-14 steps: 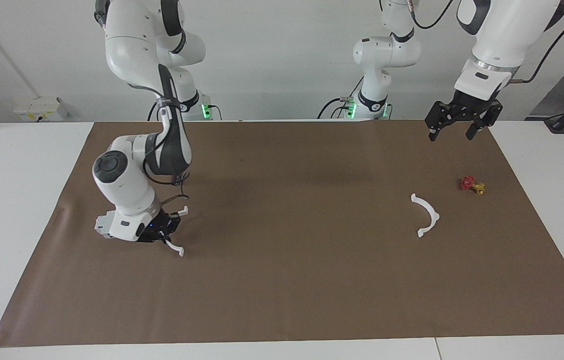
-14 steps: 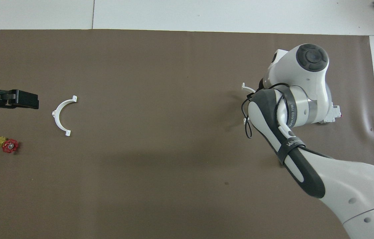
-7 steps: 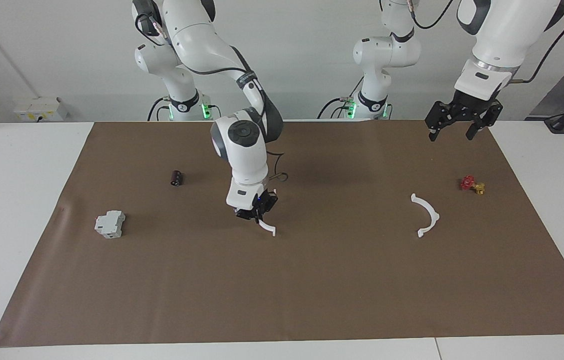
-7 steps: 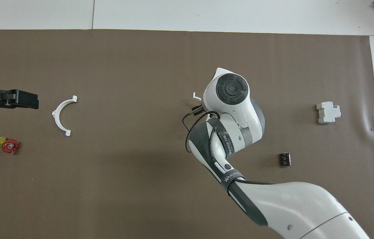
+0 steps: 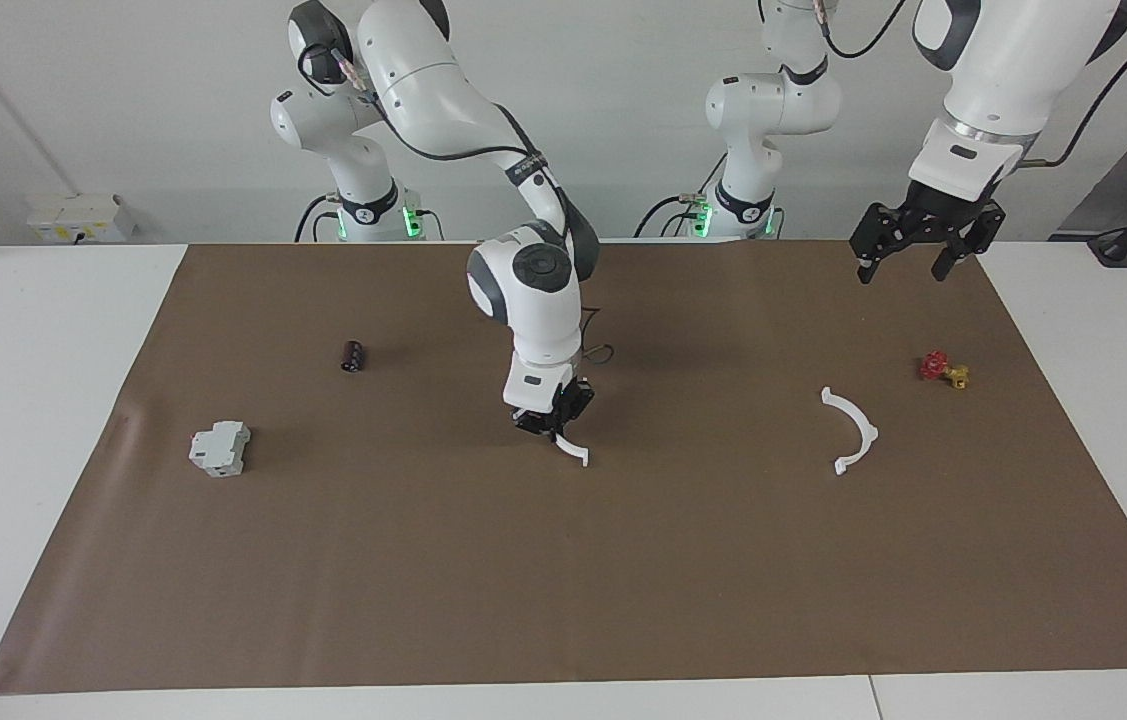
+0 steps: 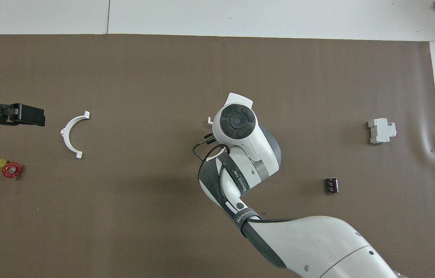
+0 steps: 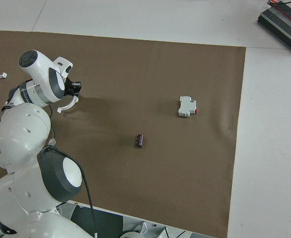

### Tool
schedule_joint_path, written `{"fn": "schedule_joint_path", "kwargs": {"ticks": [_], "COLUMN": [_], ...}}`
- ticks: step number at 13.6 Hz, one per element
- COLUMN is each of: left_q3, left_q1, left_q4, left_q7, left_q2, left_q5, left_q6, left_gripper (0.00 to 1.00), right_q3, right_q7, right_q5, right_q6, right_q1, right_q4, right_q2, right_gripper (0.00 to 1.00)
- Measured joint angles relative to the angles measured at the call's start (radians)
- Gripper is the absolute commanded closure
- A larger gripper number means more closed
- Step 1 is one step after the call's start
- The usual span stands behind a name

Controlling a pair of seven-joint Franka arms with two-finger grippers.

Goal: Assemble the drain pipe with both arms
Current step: 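Lower the clamp half onto the table center and open the right gripper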

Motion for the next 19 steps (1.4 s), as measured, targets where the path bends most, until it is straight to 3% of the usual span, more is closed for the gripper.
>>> {"fn": "schedule_joint_path", "kwargs": {"ticks": [17,18,19], "left_q3": [0.000,0.000,0.000], "left_q1": [0.000,0.000,0.000], "left_q4": [-0.014,-0.014,-0.014], "left_q7": [0.000,0.000,0.000], "left_q2": [0.000,0.000,0.000], "left_q5": [0.000,0.000,0.000], "left_q6": [0.017,0.018,0.019], "left_gripper": [0.00,0.00,0.00], "right_q3": [-0.001,-0.001,-0.001], "right_q7": [-0.040,-0.042,-0.043], "right_q5": [-0.015,-0.015,-0.015], "right_q6": [0.046,0.046,0.046], "right_q1": [0.001,0.002,0.002], "right_q4": [-0.002,-0.002,-0.002], "right_q2": [0.017,0.018,0.018], "right_gripper": [1.00,0.37,0.00]}}
